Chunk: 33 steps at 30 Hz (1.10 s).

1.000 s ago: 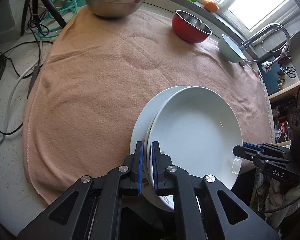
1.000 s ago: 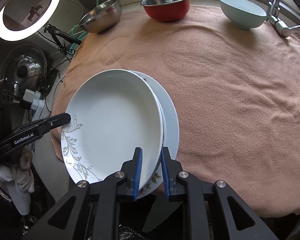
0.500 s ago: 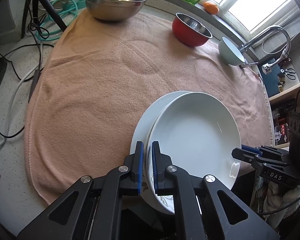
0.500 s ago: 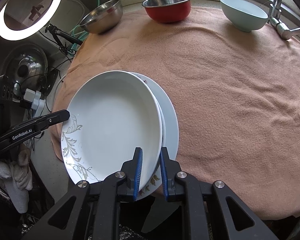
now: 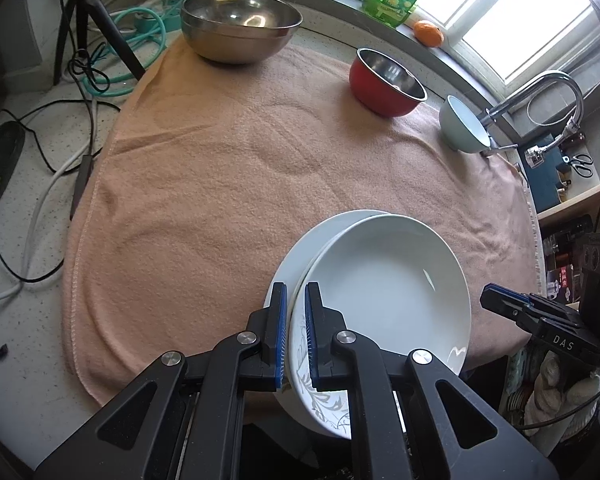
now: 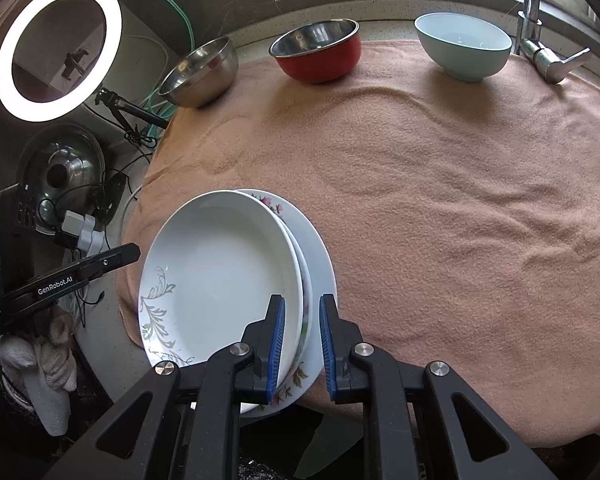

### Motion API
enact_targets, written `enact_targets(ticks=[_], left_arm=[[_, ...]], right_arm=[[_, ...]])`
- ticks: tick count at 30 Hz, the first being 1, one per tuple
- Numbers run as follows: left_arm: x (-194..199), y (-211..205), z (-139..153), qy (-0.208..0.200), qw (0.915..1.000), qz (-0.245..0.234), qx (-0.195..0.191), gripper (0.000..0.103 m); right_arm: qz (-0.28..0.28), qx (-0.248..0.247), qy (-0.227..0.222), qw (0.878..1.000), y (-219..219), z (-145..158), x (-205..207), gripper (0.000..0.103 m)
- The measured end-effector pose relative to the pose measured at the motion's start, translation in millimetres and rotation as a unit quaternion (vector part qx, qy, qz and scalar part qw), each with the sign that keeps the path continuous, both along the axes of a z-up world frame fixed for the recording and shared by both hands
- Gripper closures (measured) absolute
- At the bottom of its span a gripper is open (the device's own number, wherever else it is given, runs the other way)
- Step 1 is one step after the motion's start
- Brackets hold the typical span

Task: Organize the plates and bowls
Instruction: 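Lower the white leaf plate onto the pink plate stack and open both tools, then reach both tools to the large steel bowl rim and close on it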

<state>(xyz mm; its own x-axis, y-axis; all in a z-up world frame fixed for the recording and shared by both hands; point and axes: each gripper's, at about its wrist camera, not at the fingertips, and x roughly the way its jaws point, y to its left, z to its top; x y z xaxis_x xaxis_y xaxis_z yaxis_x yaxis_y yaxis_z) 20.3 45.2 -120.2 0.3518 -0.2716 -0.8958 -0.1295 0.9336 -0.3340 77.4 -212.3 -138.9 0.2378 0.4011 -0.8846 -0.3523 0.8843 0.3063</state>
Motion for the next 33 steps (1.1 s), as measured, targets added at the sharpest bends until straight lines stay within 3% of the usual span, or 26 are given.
enact_targets(ticks=[8, 13, 18, 26, 33], left_arm=[[9, 3, 20, -0.024, 0.9993, 0.021, -0.021, 0.095], [16, 16, 38, -0.048, 0.9977, 0.041, -0.025, 0.095], [20, 36, 54, -0.073, 0.9945, 0.071, -0.024, 0.095], [34, 73, 71, -0.114, 0.9832, 0.138, -0.034, 0.094], [54, 94, 69, -0.146, 0.9678, 0.198, -0.053, 0.094]], right_arm=[[-0.009, 0.019, -0.033, 0.999, -9, 29, 21, 0.087], [-0.029, 0.044, -0.067, 0.996, -18, 58, 37, 0.087], [-0.013, 0.057, -0.089, 0.994, -11, 93, 53, 0.086], [0.024, 0.058, -0.146, 0.987, 22, 149, 86, 0.086], [0.051, 0.075, -0.144, 0.985, 64, 159, 131, 0.086]])
